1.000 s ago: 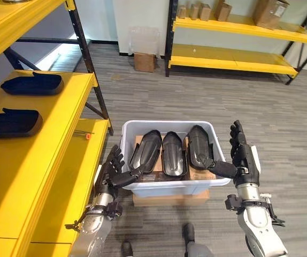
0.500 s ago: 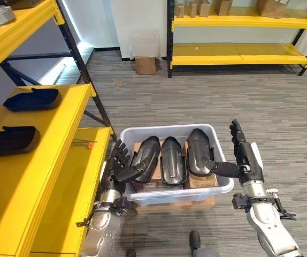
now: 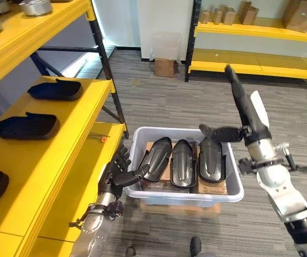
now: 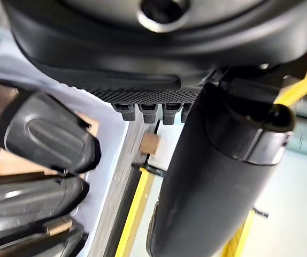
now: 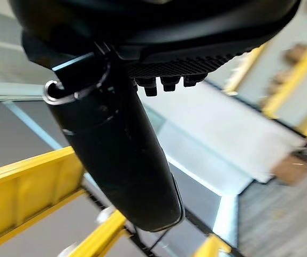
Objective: Move parts from the plastic box to the shelf.
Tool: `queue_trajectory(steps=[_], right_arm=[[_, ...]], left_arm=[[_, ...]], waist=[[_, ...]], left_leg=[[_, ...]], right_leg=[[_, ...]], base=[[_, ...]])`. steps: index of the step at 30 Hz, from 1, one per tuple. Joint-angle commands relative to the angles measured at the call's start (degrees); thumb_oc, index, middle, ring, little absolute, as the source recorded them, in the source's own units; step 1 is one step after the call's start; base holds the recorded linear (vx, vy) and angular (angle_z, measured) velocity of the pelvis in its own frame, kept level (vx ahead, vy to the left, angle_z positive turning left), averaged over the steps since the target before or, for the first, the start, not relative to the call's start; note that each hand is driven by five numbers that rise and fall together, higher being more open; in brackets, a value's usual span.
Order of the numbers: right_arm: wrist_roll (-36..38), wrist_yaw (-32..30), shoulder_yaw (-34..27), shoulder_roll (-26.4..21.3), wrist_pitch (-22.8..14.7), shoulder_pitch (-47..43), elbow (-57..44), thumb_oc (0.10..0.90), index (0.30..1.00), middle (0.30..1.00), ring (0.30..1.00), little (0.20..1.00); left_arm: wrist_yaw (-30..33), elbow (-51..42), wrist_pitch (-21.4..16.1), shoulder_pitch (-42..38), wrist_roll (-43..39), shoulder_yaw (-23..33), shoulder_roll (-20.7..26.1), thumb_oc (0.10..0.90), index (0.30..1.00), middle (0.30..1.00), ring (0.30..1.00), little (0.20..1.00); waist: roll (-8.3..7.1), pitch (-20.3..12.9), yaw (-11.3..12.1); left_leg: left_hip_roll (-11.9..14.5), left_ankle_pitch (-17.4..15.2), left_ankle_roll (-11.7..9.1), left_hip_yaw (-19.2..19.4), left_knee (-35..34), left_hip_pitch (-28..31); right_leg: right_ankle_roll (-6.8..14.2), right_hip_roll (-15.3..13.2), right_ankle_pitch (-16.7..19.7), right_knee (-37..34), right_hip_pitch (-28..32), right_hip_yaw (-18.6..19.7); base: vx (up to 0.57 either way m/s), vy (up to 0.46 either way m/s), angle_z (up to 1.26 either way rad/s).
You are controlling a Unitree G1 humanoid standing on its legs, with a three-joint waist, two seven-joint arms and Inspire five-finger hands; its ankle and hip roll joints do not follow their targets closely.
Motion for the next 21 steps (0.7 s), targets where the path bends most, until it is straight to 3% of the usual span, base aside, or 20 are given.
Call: queue_trajectory(steps=[1, 6, 10, 14, 17, 21], right_arm=[[-1.9, 0.2, -1.0, -1.3, 1.2, -4.1, 0.9, 0.9, 1.0, 1.0, 1.0, 1.0], [-4.5, -0.3, 0.2, -0.4, 2.9, -3.8, 3.8, 0.9, 1.0, 1.0, 1.0, 1.0], [-6.2, -4.2, 1.3, 0.2, 5.1, -6.6, 6.5, 0.9, 1.0, 1.0, 1.0, 1.0], [-8.4, -8.5, 2.1, 1.0, 6.5, -9.3, 8.5, 0.9, 1.0, 1.0, 1.0, 1.0], [-8.5, -11.6, 2.2, 1.4, 10.2, -10.4, 8.8, 0.9, 1.0, 1.0, 1.0, 1.0], [-10.9, -11.0, 0.2, 1.6, 11.0, -8.5, 4.0, 0.9, 1.0, 1.0, 1.0, 1.0]], left_arm=[[-3.7, -4.6, -2.3, -4.2, -6.4, 2.1, 4.0, 0.9, 1.0, 1.0, 1.0, 1.0], [-2.0, -9.7, -5.0, -5.5, -6.9, 3.6, 4.6, 0.9, 1.0, 1.0, 1.0, 1.0], [0.9, -11.7, -7.0, -9.8, -3.8, 4.4, 5.9, 0.9, 1.0, 1.0, 1.0, 1.0], [4.8, -11.9, -7.1, -13.2, -3.3, 4.7, 6.3, 0.9, 1.0, 1.0, 1.0, 1.0], [6.1, -12.4, -7.4, -14.2, -2.8, 4.7, 5.9, 0.9, 1.0, 1.0, 1.0, 1.0], [7.1, -14.0, -9.3, -13.9, -2.0, 5.2, 5.8, 0.9, 1.0, 1.0, 1.0, 1.0]], waist=[[-2.35, -1.6, 0.3], [-1.91, 1.1, 1.4], [-1.48, 4.5, 1.5], [-0.53, 8.0, 0.9], [0.35, 10.1, 0.2], [1.28, 11.8, -1.3]], left_leg=[[-2.6, -2.8, 2.4, -0.7, -0.3, 0.5], [-2.7, -2.4, 2.6, -1.5, 0.5, -2.5], [-2.9, -2.2, 2.8, -2.3, 2.3, -6.8], [-3.5, -1.8, 3.1, -2.5, 4.0, -10.5], [-3.9, -1.3, 3.3, -2.3, 4.3, -12.3], [-4.1, -1.0, 3.3, -1.6, 4.1, -13.3]], right_leg=[[-0.3, -1.8, -4.2, 0.6, 3.1, -0.7], [-0.1, -2.3, -4.3, 2.4, -0.1, -0.9], [-0.3, -2.1, -4.6, 4.0, -3.9, -0.2], [-0.8, -1.9, -4.9, 5.5, -7.3, 0.5], [-1.3, -1.7, -5.0, 6.1, -9.3, 1.1], [-1.6, -1.6, -5.1, 6.7, -11.2, 1.9]], base=[[0.04, -0.048, 0.2], [-0.05, -0.073, 0.16], [-0.17, -0.081, 0.1], [-0.17, -0.022, 0.0], [-0.15, 0.032, -0.03], [-0.09, 0.058, -0.1]])
